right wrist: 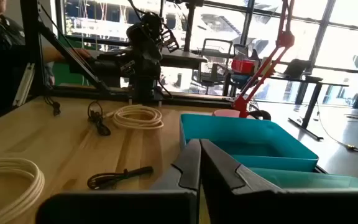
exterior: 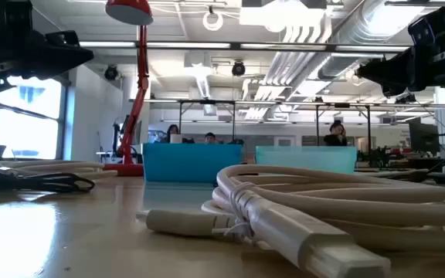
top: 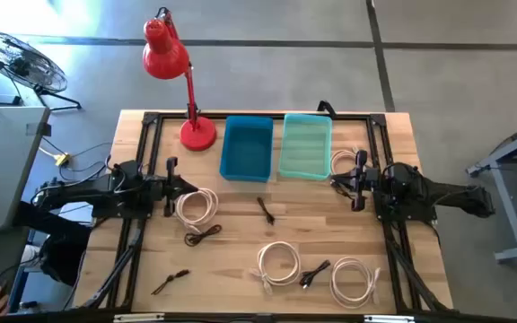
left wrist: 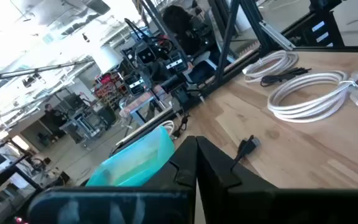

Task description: Pick & Place USB Port

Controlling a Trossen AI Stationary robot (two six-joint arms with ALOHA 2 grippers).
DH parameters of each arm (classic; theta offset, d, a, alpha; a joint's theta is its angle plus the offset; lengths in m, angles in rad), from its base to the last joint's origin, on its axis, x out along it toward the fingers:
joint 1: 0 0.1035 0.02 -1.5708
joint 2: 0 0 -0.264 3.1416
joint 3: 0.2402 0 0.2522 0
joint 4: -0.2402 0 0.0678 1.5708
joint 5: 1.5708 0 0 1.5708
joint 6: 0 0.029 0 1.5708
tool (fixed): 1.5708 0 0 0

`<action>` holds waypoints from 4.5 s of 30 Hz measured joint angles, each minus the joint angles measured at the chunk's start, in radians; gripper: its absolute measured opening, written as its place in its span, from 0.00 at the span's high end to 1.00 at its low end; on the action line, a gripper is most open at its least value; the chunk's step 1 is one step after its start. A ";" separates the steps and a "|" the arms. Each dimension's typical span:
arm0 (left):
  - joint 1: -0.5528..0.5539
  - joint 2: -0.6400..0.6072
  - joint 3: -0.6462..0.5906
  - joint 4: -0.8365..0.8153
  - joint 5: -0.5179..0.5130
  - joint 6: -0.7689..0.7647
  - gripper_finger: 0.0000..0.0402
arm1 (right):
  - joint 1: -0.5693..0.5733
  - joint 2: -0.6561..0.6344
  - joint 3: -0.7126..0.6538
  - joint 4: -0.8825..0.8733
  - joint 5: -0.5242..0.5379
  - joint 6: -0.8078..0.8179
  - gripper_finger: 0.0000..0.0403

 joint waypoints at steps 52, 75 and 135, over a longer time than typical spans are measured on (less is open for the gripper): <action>0.000 0.000 0.000 0.000 0.003 0.000 1.00 | 0.000 0.000 0.000 0.000 0.000 0.000 1.00; 0.000 0.000 0.000 0.000 -0.015 0.067 1.00 | 0.000 0.000 0.000 0.000 0.000 0.000 1.00; 0.000 0.001 0.002 -0.040 -0.186 0.057 1.00 | 0.000 0.736 0.784 -0.883 0.184 0.443 0.71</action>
